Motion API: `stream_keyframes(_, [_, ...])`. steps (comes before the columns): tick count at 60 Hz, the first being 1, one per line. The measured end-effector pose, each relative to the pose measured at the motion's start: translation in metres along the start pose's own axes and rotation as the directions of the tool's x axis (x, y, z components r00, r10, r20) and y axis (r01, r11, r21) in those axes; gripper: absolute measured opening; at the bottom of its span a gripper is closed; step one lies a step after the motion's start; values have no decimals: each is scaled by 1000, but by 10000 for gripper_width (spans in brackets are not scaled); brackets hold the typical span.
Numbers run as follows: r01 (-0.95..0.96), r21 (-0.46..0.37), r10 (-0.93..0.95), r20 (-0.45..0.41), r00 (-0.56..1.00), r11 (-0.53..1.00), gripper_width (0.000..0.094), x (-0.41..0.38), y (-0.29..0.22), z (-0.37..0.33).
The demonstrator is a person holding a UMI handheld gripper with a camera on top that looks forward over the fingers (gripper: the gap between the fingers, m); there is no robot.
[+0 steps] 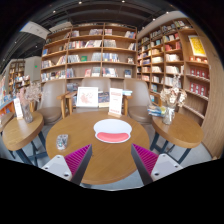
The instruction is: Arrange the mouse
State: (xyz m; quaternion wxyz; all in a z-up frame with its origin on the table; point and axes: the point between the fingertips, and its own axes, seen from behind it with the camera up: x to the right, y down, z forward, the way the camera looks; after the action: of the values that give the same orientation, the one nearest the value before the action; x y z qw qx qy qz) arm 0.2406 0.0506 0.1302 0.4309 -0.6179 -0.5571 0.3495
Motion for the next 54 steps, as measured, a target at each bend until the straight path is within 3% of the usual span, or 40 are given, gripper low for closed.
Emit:
stream_keyframes(24, [36,-74,-20,208,978,997,849,-172,39,22])
stream_keyframes(54, [94,-115,-64,243,968,989,850,-243,72,110])
